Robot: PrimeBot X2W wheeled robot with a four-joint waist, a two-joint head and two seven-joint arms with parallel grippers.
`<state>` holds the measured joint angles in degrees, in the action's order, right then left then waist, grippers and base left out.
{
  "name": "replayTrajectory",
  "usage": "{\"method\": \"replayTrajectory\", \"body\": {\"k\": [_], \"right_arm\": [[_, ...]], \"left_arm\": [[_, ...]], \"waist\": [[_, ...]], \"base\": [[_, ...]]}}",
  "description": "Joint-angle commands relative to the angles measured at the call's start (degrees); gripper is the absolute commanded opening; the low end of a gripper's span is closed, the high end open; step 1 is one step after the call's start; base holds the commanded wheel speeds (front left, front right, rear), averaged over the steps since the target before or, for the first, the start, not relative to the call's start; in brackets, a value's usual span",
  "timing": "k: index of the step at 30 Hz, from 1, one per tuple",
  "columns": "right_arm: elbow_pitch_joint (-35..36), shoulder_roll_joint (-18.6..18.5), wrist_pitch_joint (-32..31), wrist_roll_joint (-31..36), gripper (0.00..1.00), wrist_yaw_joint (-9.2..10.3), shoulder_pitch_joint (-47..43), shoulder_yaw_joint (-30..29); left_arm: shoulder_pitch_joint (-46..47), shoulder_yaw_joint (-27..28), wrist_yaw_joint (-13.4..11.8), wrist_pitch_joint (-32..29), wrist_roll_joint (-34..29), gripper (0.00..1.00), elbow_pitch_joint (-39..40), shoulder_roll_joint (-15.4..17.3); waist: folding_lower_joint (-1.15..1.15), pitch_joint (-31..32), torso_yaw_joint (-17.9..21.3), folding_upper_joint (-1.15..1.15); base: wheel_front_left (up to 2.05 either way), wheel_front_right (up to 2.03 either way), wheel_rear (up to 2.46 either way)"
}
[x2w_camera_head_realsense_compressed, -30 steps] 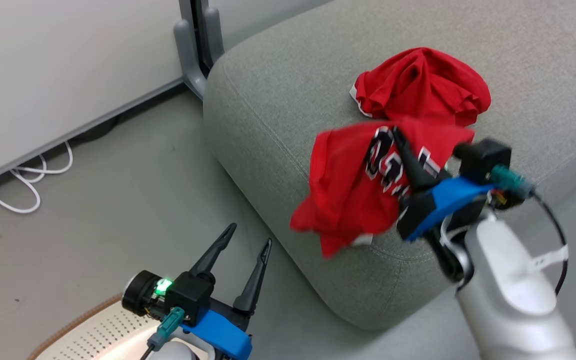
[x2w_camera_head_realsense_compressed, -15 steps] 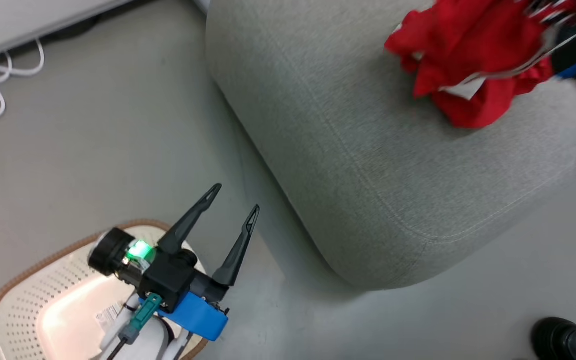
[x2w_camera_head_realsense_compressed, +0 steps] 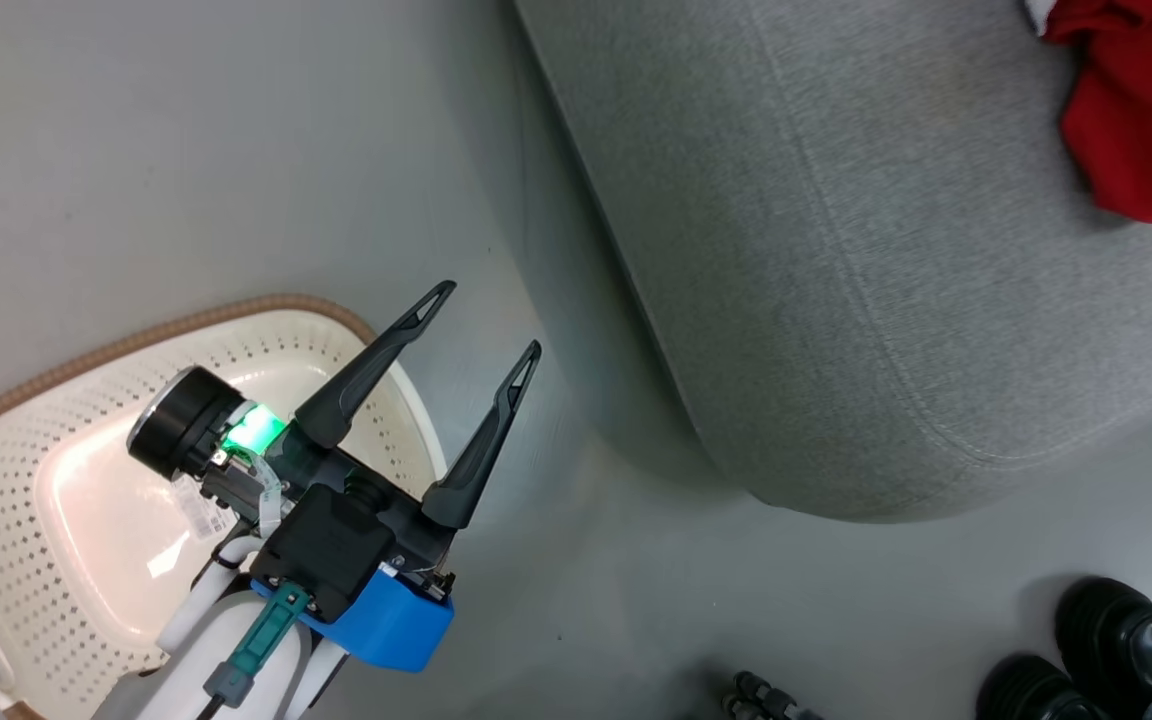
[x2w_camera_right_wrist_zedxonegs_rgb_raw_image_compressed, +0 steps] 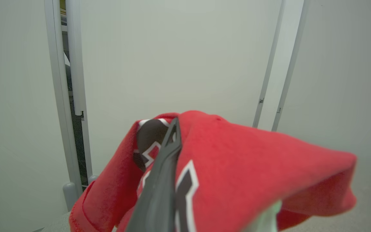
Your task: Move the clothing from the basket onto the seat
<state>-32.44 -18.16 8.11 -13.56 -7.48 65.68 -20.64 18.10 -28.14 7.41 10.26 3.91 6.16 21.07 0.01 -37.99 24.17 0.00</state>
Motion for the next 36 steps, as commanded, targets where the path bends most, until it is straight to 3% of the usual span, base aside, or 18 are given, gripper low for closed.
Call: {"method": "replayTrajectory", "body": {"k": [1, 11, 25, 26, 27, 29, 30, 36], "right_arm": [[-1.5, 0.6, 0.5, 0.4, 0.00, -0.03, 0.0, -0.9], [-11.5, 2.3, 2.4, 1.2, 0.00, -0.03, -2.0, -3.2], [-20.2, 0.5, 4.6, 1.4, 0.00, -0.03, 1.4, -0.9], [-20.5, 0.4, 4.8, 1.4, 0.07, -0.03, 1.5, -0.7], [-20.9, 0.2, 4.8, 1.5, 0.22, -0.03, 1.6, -0.4], [-21.6, -0.1, 5.1, 1.8, 0.68, -0.03, 1.5, -0.2], [-22.0, -0.1, 5.0, 1.5, 1.00, -0.03, 1.6, -0.3], [-23.8, -0.6, 4.8, 1.8, 1.00, -0.03, 2.1, -0.6]], "left_arm": [[1.5, -0.2, -0.1, -0.6, -0.6, 1.00, 1.5, 0.7], [1.8, 0.0, -0.3, -2.2, -0.4, 1.00, 4.5, 2.6], [1.7, -0.7, -0.8, -2.8, -0.2, 1.00, 4.8, 3.3], [1.9, -0.8, -0.8, -2.7, -0.1, 1.00, 4.7, 3.3], [2.0, -0.9, -0.8, -2.6, 0.0, 1.00, 4.5, 3.2], [2.1, -1.0, -0.8, -2.3, 0.2, 1.00, 4.2, 3.2], [2.2, -1.0, -0.9, -2.1, 0.3, 1.00, 4.1, 3.2], [2.5, -1.4, -1.2, -1.1, 0.4, 1.00, 2.6, 2.8]], "waist": [[-0.01, -3.3, -1.3, 0.00], [-0.01, -6.2, -1.3, 0.00], [-0.01, -6.4, -0.6, 0.00], [-0.01, -6.4, -0.7, 0.00], [-0.01, -6.3, -0.7, 0.00], [-0.01, -6.0, -0.9, 0.00], [-0.01, -5.9, -1.0, 0.00], [-0.01, -4.6, -1.6, 0.00]], "base": [[0.00, 0.00, 0.00], [0.00, 0.00, 0.00], [0.00, 0.00, 0.00], [0.00, 0.00, 0.00], [0.00, 0.00, 0.00], [0.00, 0.00, 0.00], [0.00, 0.00, 0.00], [0.00, 0.00, 0.00]]}}
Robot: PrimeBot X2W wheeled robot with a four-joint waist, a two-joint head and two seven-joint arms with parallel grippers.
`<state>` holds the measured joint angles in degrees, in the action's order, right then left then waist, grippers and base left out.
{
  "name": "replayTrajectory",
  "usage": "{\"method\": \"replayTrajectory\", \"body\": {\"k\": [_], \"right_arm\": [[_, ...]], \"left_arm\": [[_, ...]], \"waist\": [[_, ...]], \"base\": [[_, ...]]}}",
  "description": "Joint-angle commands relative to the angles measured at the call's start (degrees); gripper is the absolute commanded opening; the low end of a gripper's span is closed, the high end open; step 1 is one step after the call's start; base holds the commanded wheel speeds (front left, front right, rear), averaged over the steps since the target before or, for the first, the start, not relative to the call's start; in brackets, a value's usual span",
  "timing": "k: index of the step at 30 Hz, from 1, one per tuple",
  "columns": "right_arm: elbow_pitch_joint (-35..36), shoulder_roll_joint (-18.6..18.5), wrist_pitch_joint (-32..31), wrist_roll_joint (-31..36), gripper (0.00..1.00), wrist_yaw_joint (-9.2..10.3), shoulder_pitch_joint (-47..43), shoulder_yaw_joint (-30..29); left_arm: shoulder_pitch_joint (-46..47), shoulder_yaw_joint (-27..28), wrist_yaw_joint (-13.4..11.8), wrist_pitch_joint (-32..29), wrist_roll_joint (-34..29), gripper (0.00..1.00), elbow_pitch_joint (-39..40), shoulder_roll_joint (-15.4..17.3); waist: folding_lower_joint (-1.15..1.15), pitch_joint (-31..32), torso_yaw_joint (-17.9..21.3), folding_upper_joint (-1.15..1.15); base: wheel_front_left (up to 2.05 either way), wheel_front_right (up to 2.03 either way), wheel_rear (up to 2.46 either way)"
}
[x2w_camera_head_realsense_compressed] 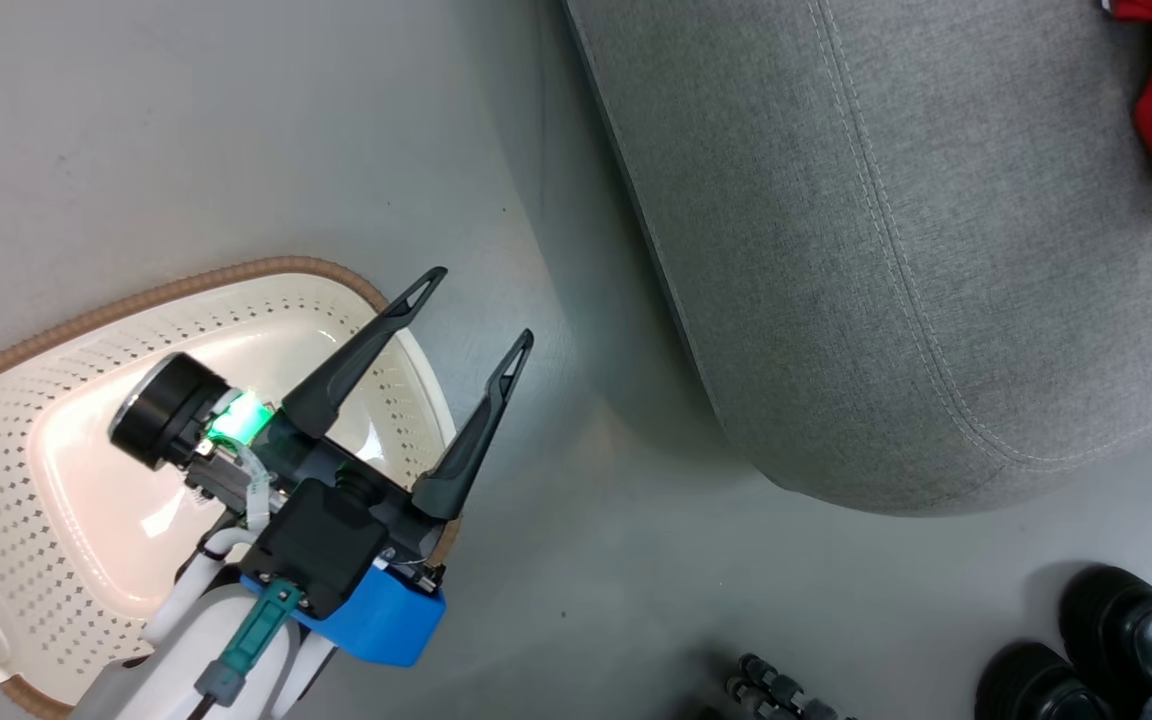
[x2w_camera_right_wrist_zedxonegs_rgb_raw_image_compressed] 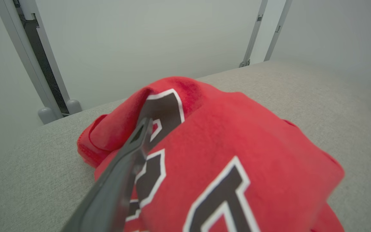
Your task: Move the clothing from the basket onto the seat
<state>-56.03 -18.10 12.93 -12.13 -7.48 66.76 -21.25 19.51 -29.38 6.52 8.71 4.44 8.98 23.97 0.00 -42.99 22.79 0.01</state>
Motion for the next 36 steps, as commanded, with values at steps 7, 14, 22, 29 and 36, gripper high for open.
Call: {"method": "replayTrajectory", "body": {"k": [7, 14, 22, 29, 36], "right_arm": [[-1.7, -2.2, -0.5, 2.2, 1.00, -0.03, -1.2, -0.3], [-2.9, -4.5, -1.0, 5.7, 1.00, -0.03, -5.1, -0.4], [-1.7, -5.7, -1.5, 8.0, 1.00, -0.03, -11.1, 1.0], [0.9, -4.6, -0.3, 8.4, 1.00, -0.03, -19.3, 3.0], [8.0, -1.6, 1.3, 7.0, 1.00, -0.03, -30.7, 5.5]], "left_arm": [[2.1, -2.0, -0.3, 2.8, 0.3, 1.00, -3.7, -2.4], [1.1, -2.8, -0.7, 5.7, 2.4, 1.00, -9.5, -6.0], [-1.5, -1.9, -1.5, 6.6, 5.3, 1.00, -15.1, -10.9], [-5.5, 0.5, -1.1, 6.5, 7.2, 1.00, -17.9, -14.9], [-11.5, 5.0, -0.9, 6.5, 8.2, 1.00, -20.2, -17.5]], "waist": [[0.00, 4.1, -2.2, -0.01], [0.00, 10.8, -5.6, -0.01], [0.00, 19.5, -9.4, -0.01], [0.00, 27.1, -13.0, -0.01], [0.00, 34.5, -16.7, -0.01]], "base": [[0.00, 0.00, 0.00], [0.00, 0.00, 0.00], [0.00, 0.00, 0.00], [0.00, 0.00, 0.00], [0.00, 0.00, 0.00]]}}
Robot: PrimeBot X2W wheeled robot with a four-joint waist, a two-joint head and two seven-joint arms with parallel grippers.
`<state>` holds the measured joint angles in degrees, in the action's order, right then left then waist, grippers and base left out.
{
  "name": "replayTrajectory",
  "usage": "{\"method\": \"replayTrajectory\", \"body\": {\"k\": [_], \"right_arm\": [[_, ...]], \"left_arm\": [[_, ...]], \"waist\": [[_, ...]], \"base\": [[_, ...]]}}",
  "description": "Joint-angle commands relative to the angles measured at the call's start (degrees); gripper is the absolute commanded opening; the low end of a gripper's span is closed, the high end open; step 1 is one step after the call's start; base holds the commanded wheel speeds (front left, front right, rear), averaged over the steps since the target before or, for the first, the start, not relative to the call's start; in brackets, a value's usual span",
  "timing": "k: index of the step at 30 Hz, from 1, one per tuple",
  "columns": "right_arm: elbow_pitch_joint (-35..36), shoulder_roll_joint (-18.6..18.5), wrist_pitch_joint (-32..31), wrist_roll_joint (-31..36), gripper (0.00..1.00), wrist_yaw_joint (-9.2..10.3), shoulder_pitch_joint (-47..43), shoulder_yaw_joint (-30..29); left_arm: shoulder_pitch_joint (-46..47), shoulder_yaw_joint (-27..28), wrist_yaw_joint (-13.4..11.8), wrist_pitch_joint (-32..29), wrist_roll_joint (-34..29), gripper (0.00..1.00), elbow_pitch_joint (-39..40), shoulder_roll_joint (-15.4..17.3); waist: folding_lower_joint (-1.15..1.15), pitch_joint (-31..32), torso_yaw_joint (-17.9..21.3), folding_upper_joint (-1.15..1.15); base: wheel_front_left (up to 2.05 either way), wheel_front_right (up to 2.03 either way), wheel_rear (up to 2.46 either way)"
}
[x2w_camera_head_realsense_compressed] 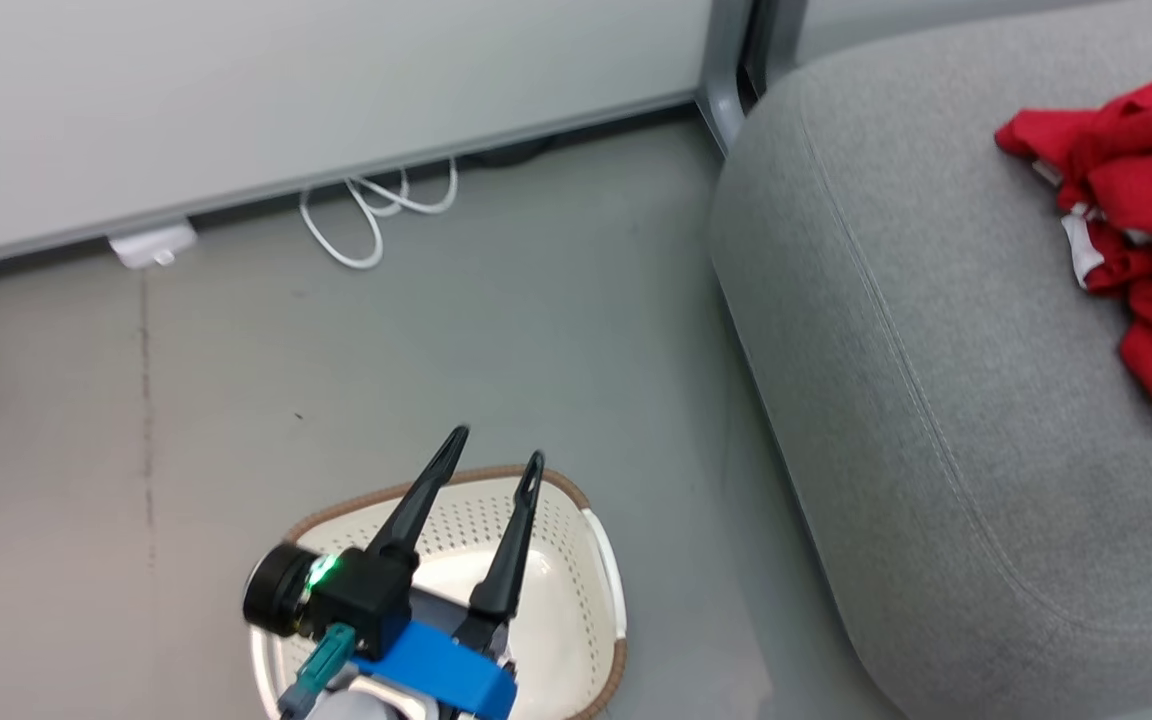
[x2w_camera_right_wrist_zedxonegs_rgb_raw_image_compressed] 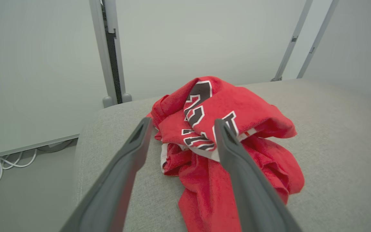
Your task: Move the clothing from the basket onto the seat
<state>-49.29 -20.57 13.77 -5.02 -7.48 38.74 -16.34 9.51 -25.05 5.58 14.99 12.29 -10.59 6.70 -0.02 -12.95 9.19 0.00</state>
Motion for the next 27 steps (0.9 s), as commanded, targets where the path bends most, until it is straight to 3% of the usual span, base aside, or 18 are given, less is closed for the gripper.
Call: {"method": "replayTrajectory", "body": {"k": [1, 14, 21, 27], "right_arm": [[2.7, 1.4, 0.5, -0.5, 1.00, -0.02, -4.4, 0.8], [23.0, 9.5, -1.5, 0.8, 1.00, -0.03, -24.2, 4.0], [34.5, 14.6, -3.5, 3.1, 1.00, -0.03, -33.1, 4.1], [40.3, 17.2, -4.7, 1.7, 1.00, -0.03, -39.2, 7.0]], "left_arm": [[-2.4, 1.6, 0.0, 0.3, 0.3, 1.00, -0.8, -0.5], [-9.4, 10.1, 0.3, 0.3, -0.4, 1.00, -4.3, -1.9], [-9.6, 13.5, 0.5, 0.3, -0.8, 1.00, -6.0, -2.6], [-10.3, 16.1, 0.7, 0.3, -1.3, 1.00, -7.1, -2.9]], "waist": [[0.02, 5.3, -3.5, 0.00], [0.02, 12.8, -8.2, 0.00], [0.02, 14.1, -11.5, 0.00], [0.02, 14.8, -13.4, 0.00]], "base": [[0.00, 0.00, 0.00], [0.00, 0.00, 0.00], [0.00, 0.00, 0.00], [0.00, 0.00, 0.00]]}}
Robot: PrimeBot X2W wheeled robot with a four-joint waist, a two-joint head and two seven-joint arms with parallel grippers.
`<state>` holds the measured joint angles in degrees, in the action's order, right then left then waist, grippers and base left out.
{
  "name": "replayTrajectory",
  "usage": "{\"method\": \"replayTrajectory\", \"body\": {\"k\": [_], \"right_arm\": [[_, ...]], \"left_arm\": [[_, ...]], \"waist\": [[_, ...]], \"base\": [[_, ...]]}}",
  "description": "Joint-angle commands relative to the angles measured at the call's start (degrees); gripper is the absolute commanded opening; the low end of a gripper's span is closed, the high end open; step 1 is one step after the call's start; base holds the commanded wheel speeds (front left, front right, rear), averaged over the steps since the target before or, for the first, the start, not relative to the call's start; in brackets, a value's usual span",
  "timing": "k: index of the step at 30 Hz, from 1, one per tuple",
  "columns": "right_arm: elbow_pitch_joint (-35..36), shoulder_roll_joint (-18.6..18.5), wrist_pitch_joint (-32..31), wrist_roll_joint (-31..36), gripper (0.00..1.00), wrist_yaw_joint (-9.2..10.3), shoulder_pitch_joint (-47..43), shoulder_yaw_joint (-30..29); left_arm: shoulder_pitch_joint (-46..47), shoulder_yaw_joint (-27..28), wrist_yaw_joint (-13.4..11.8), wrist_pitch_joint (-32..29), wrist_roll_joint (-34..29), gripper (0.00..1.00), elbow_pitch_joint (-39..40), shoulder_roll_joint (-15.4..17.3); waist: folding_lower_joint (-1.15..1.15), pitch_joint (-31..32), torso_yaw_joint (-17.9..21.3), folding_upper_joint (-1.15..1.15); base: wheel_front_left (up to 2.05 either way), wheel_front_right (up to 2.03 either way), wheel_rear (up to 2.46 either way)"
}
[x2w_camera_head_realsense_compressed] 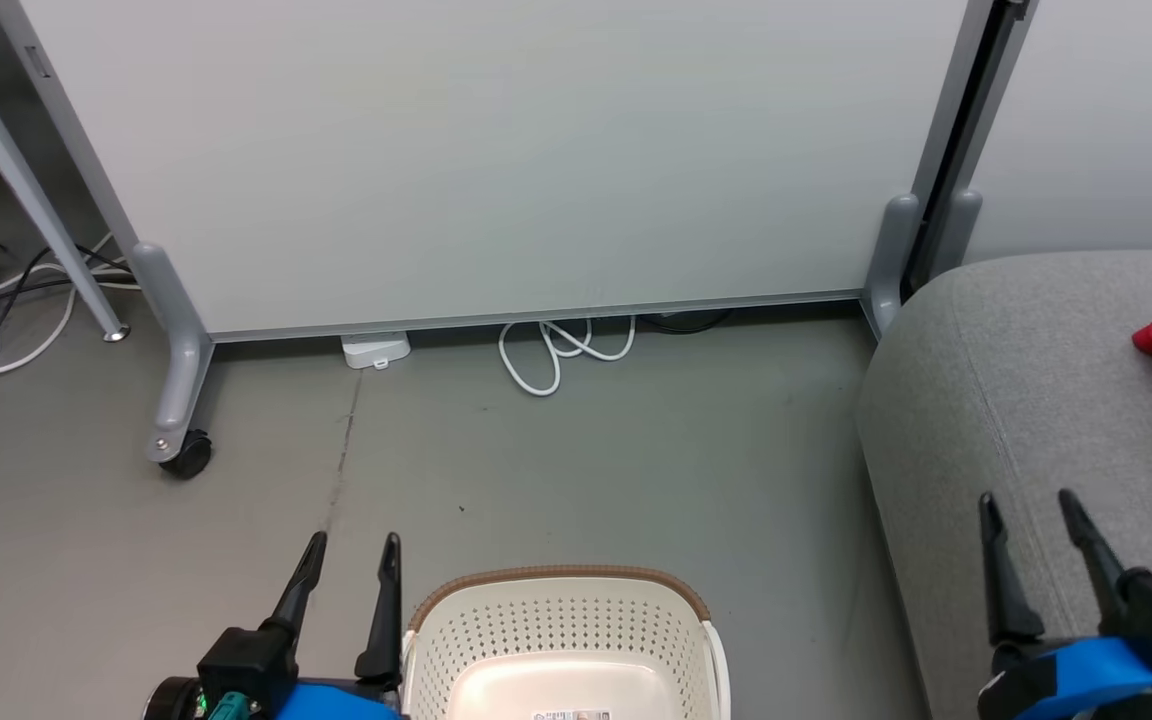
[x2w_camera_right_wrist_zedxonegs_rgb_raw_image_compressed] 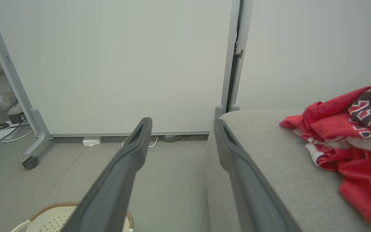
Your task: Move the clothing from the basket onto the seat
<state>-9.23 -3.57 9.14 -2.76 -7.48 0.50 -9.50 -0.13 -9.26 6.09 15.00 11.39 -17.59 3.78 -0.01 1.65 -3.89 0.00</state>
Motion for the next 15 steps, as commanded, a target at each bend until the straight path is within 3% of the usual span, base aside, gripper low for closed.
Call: {"method": "replayTrajectory", "body": {"k": [1, 15], "right_arm": [[0.8, 0.3, -0.2, -0.6, 1.00, -0.03, -1.6, 0.7], [1.8, 0.7, 1.0, -3.8, 1.00, -0.03, -7.0, 4.8]], "left_arm": [[-0.8, 0.8, 0.2, 0.3, -0.4, 1.00, -0.2, 0.0], [-0.9, 3.8, 1.0, 0.3, -1.6, 1.00, -1.5, 0.4]], "waist": [[0.01, 0.2, -0.5, 0.00], [0.01, 0.1, -1.2, 0.00]], "base": [[0.00, 0.00, 0.00], [0.00, 0.00, 0.00]]}}
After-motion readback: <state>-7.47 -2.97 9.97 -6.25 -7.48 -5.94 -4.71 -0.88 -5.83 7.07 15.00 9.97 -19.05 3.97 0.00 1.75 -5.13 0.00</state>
